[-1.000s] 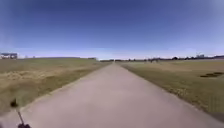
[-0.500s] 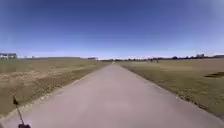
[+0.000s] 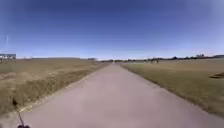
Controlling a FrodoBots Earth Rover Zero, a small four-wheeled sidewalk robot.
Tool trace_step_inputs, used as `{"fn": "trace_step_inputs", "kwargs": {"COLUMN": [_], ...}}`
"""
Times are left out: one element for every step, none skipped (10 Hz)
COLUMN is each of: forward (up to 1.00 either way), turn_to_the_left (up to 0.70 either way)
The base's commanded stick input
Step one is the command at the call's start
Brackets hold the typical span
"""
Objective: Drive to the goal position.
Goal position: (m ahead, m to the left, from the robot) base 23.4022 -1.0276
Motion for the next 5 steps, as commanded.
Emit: {"fn": "trace_step_inputs", "kwargs": {"forward": [1.00,1.00,1.00,1.00,1.00], "turn_to_the_left": [0.00,0.00,0.00,0.00,0.00]}}
